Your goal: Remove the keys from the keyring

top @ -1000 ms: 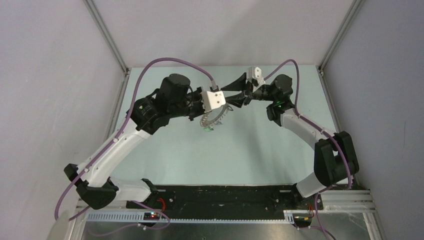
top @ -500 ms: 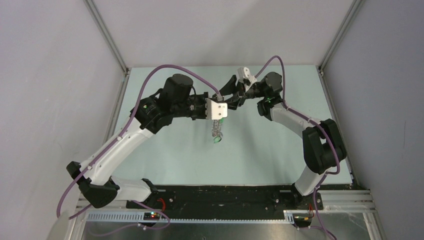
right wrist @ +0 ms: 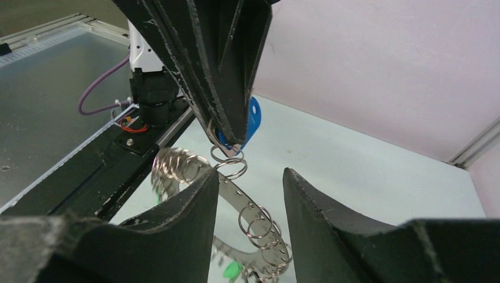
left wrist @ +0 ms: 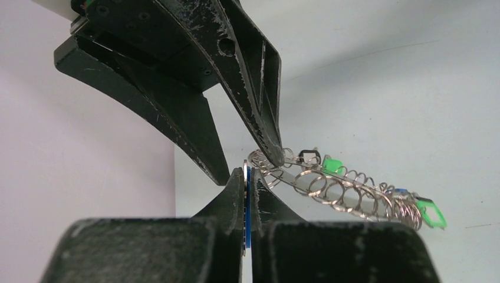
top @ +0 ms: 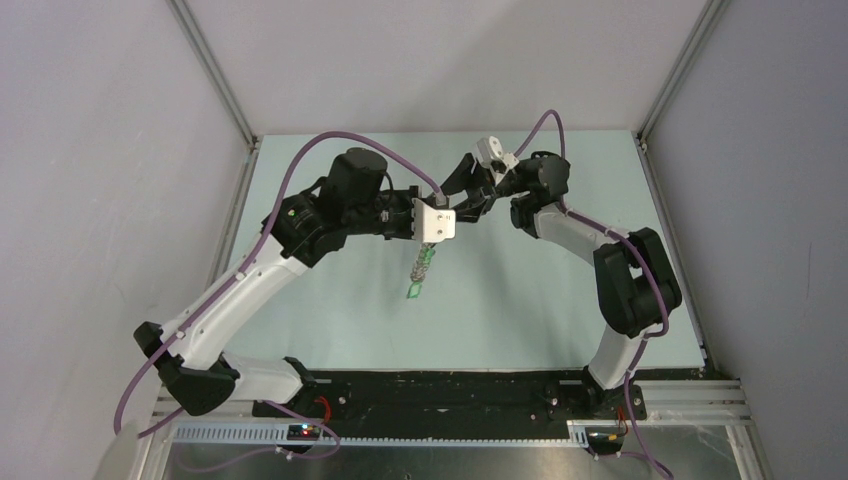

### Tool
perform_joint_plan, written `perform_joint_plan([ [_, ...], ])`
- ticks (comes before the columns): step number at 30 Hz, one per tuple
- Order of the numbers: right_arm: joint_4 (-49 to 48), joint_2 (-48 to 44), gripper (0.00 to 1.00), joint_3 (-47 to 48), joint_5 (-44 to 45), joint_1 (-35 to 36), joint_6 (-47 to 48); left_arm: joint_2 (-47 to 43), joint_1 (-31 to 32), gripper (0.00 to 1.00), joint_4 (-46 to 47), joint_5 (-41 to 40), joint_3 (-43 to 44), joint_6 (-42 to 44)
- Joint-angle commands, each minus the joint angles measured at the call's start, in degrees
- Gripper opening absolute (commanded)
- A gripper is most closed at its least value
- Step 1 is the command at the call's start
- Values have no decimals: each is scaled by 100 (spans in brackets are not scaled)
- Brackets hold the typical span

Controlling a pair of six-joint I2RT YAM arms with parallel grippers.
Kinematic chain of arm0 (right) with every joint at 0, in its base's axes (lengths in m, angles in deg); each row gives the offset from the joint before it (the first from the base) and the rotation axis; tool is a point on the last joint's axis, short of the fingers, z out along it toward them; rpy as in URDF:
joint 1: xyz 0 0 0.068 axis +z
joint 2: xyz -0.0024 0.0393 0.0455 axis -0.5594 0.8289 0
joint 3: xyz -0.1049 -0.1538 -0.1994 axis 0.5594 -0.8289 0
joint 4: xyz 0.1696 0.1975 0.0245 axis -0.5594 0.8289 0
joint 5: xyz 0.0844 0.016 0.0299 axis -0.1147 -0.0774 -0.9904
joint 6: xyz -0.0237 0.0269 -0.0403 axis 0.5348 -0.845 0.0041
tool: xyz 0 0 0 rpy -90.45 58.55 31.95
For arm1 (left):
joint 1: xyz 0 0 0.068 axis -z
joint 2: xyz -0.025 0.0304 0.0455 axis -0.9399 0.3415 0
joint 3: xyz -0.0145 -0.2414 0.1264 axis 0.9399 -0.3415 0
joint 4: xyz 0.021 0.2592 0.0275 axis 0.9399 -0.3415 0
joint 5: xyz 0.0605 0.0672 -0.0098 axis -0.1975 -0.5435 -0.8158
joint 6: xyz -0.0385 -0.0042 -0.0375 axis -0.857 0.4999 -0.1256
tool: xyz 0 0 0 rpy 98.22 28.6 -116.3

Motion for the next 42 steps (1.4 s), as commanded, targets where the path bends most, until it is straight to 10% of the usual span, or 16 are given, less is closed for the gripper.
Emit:
perform_joint_plan([
  [1,-365,-8,49,286,-248,152,-118,-101,-29,0,389,143,169,220],
  [42,-284,77,52,754,-496,-148,-213,-546,-41,0,386,490,-159,462],
])
